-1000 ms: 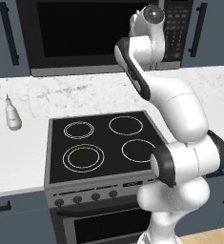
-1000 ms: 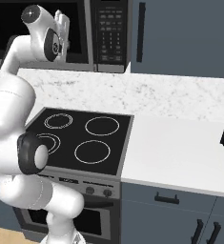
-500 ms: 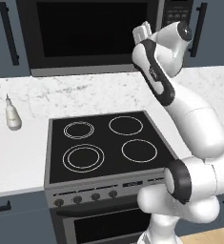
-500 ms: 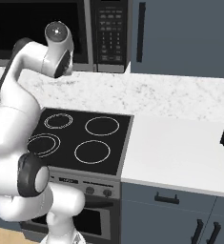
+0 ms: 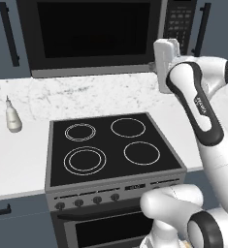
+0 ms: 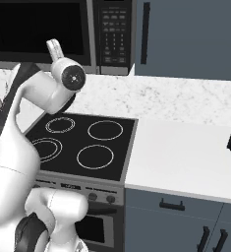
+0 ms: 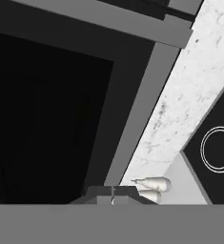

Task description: Open the microwave, place the bowl with waffle inside the microwave, then close the microwave door and turn it on.

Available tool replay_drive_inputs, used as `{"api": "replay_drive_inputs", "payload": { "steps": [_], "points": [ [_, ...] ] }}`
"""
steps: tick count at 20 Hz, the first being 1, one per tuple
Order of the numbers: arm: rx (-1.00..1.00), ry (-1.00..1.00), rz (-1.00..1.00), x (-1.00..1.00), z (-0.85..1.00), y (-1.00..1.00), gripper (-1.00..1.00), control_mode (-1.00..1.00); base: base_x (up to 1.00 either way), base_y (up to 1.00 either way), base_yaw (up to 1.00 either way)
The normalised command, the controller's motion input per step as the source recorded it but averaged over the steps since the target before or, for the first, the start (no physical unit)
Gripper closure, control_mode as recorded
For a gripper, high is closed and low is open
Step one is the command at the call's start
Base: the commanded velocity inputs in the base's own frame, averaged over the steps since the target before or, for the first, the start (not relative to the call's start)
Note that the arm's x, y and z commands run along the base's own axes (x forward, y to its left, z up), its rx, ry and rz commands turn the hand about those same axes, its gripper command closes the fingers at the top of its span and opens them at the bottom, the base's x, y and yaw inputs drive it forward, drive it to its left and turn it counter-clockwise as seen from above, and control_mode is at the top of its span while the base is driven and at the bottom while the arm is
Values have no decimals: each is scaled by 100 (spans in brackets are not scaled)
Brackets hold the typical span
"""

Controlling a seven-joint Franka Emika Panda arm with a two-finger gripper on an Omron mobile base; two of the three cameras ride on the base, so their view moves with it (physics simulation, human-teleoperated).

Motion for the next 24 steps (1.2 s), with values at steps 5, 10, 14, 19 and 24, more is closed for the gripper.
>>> {"api": "replay_drive_inputs", "payload": {
  "steps": [5,10,14,19,24],
  "points": [
    [0,-1,3,-67,44,-73,100,-100,0,0,0],
    [-1,8,0,-41,32,-83,100,-100,0,0,0],
    [0,19,0,-27,8,-80,100,-100,0,0,0],
    [-4,16,-3,4,-12,-42,100,-100,0,0,0],
    [-3,0,-3,36,-24,-15,100,-100,0,0,0]
  ]
}}
